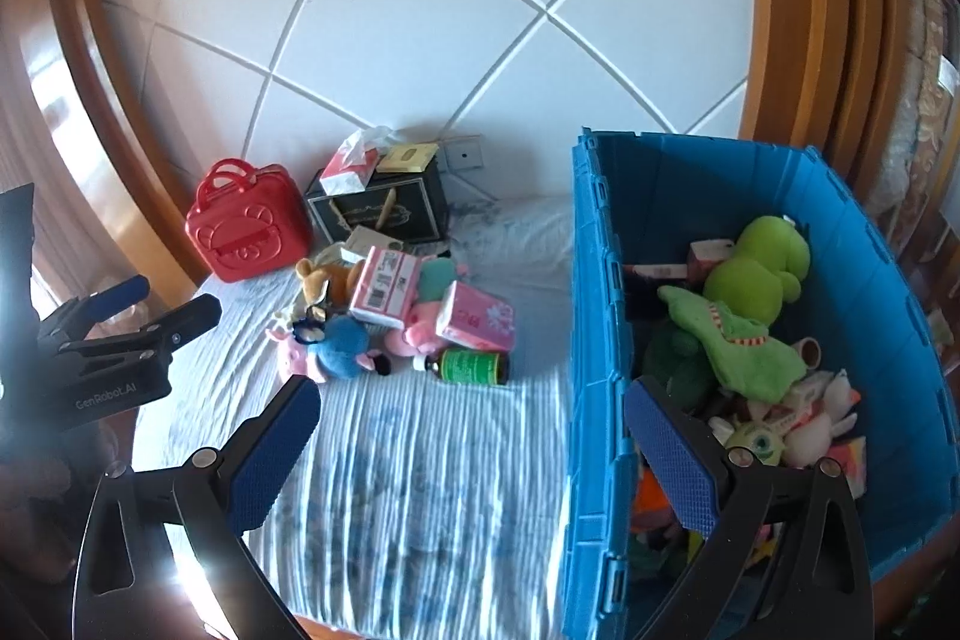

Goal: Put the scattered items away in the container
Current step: 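Move both open tools back from the crate toward the bed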

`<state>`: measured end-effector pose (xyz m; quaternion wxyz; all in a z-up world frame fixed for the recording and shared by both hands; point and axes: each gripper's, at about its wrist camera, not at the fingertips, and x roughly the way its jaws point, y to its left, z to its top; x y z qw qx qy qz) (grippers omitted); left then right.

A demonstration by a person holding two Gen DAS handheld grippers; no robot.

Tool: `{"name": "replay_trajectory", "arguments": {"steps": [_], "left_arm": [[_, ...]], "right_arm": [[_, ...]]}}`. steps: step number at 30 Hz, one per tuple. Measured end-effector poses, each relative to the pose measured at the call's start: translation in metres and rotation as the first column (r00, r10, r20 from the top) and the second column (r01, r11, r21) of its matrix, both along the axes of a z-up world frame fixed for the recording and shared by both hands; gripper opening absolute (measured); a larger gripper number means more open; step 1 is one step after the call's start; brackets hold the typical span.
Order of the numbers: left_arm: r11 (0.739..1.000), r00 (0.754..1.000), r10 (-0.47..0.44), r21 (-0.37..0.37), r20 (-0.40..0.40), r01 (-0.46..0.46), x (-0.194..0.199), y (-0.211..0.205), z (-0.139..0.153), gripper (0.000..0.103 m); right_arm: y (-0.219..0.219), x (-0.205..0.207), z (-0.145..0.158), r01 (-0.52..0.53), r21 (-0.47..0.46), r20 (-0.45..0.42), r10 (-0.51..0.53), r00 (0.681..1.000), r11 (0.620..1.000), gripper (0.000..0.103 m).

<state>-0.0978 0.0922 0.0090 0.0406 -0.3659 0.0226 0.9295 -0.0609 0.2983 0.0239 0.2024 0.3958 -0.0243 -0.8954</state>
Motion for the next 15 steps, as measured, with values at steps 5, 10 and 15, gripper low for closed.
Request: {"name": "replay_trajectory", "arguments": {"steps": [5, 10, 15], "left_arm": [[1.0, 1.0, 0.018, -0.004, 0.0, -0.018, 0.006, -0.01, -0.001, 0.103], [1.0, 1.0, 0.024, 0.005, -0.008, -0.024, 0.01, -0.016, -0.002, 0.103], [0.999, 0.999, 0.03, 0.011, -0.032, -0.03, 0.013, -0.019, 0.0, 0.103]], "right_arm": [[-0.009, 0.006, 0.001, -0.011, 0.008, 0.001, 0.011, 1.0, 1.0, 0.103], [-0.012, 0.009, 0.001, -0.015, 0.011, 0.004, 0.015, 1.0, 1.0, 0.103], [-0.016, 0.012, 0.001, -0.025, 0.012, 0.005, 0.025, 1.0, 1.0, 0.103]]}}
